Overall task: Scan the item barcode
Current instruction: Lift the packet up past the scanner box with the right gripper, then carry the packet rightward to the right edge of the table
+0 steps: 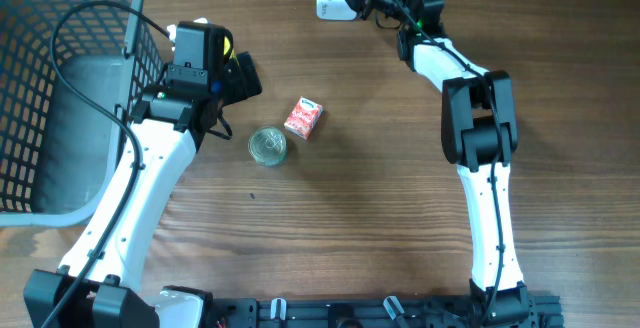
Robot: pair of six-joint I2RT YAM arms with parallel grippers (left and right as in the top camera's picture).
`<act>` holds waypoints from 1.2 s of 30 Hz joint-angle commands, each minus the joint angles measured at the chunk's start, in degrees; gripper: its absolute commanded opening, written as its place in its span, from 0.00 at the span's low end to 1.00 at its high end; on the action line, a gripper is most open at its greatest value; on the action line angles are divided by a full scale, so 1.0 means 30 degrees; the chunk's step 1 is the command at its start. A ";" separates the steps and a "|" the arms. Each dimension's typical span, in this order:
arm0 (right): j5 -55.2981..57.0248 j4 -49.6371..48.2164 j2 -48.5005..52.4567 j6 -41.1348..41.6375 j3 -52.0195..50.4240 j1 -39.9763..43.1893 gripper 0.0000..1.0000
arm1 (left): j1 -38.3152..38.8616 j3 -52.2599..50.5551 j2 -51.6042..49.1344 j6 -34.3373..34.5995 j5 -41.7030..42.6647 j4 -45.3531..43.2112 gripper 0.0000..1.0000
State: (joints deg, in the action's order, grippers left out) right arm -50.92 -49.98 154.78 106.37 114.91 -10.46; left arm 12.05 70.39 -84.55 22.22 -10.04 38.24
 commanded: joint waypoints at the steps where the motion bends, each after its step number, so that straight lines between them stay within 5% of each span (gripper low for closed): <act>1: 0.0313 -0.0459 0.1137 -0.0393 0.0226 -0.0066 0.12 | 0.0022 0.0036 0.0168 0.0262 -0.0109 0.0007 1.00; 8: 0.0940 -0.3934 0.1435 0.2521 0.0233 -0.0335 0.10 | 0.0022 0.0036 0.0168 0.0262 -0.0109 0.0007 1.00; 9: 0.0364 -0.3781 0.1435 0.4073 0.0233 -0.0386 0.09 | 0.0022 0.0036 0.0168 0.0262 -0.0109 0.0007 1.00; 15: 0.0168 -0.0765 0.1362 0.4087 0.0270 -0.0969 0.07 | 0.0022 0.0036 0.0168 0.0255 -0.0153 0.0066 1.00; 21: 0.0000 -0.1144 0.1362 0.4080 0.0270 -0.0743 0.05 | 0.0022 0.0036 0.0168 0.0248 -0.0342 0.0073 1.00; 28: -0.0656 -0.6084 0.1355 0.4095 0.0408 0.0007 0.04 | 0.0022 0.0036 0.0168 0.0255 -0.0335 0.0168 1.00; 36: -0.6244 -0.9202 0.1333 0.3978 0.2790 0.1078 0.05 | 0.0022 0.0036 0.0168 0.0255 -0.0335 0.0197 1.00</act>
State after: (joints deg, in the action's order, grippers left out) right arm -60.82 -74.63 158.45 118.67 119.55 -8.43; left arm 12.08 70.39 -84.55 22.22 -10.07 38.65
